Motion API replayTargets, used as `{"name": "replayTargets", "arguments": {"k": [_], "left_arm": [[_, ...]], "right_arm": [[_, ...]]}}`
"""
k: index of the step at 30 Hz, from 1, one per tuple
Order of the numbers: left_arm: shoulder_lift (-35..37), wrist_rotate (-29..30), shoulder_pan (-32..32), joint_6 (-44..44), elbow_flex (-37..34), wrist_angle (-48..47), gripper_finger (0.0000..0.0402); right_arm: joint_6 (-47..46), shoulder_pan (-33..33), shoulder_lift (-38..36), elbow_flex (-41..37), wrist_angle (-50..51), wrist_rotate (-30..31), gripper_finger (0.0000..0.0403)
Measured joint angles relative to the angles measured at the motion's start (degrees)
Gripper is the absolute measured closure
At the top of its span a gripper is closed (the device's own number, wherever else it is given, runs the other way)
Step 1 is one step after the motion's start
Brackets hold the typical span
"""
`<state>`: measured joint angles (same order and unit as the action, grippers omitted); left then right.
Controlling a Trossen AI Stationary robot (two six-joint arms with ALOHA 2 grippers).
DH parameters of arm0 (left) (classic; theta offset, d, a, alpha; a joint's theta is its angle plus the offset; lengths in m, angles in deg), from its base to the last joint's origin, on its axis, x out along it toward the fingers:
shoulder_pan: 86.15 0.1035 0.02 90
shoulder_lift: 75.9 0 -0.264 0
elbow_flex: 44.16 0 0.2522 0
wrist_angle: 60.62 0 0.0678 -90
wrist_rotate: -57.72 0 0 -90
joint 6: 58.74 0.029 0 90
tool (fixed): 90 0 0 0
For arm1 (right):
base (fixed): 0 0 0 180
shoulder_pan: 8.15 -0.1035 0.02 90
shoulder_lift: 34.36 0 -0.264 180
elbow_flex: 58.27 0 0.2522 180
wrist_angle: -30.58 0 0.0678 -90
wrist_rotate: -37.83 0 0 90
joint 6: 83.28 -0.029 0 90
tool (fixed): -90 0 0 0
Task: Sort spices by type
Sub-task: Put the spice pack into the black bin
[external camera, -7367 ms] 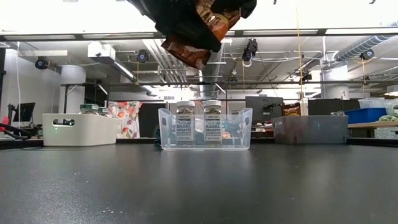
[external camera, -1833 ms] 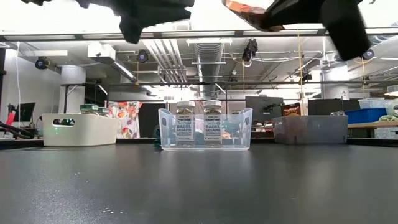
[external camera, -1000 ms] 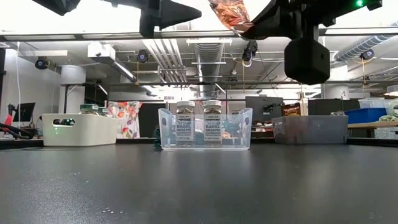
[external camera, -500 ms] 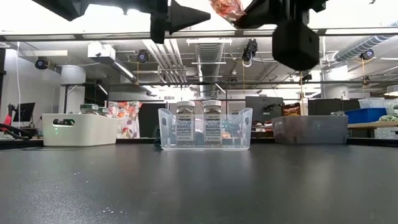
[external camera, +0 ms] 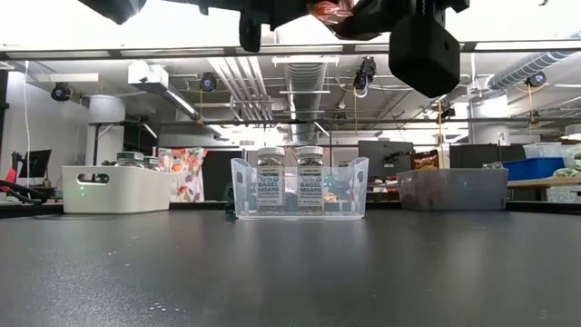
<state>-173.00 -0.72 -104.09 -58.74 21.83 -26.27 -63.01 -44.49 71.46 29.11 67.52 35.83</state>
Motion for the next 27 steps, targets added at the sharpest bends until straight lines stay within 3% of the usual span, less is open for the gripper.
{"name": "replayTargets", "arguments": {"k": [2, 6, 12, 17, 21, 24, 27], "left_arm": [[0.0, 0.5, 0.0, 0.4, -0.2, -0.2, 0.0384], [0.1, 3.1, -0.1, 1.2, -0.2, -1.4, 0.0376], [0.9, 10.1, -0.3, 5.0, -0.2, -2.4, 0.0389], [2.6, 17.4, -1.9, 13.9, -0.2, -7.0, 0.0380], [4.3, 16.9, -3.6, 17.6, -0.2, -18.3, 0.0378], [5.4, 16.7, -4.6, 14.5, -0.2, -27.4, 0.0382], [6.0, 12.6, -4.9, 10.3, -0.3, -32.7, 0.0382]], "right_arm": [[-1.8, 0.0, 0.0, 0.0, -0.1, -0.8, 0.0390], [-7.3, 0.1, 0.0, 0.0, -0.2, -1.7, 0.0371], [-11.8, 0.0, -0.2, 0.0, -0.1, -1.7, 0.0284], [-16.9, -0.1, -1.0, 0.0, 0.5, -1.7, 0.0218], [-20.7, -0.2, -3.7, 0.0, 1.0, -6.2, 0.0185], [-21.3, -0.2, -6.7, 0.0, 1.7, -10.4, 0.0170], [-21.0, -0.1, -10.3, 0.0, 2.4, -15.3, 0.0158]]}}
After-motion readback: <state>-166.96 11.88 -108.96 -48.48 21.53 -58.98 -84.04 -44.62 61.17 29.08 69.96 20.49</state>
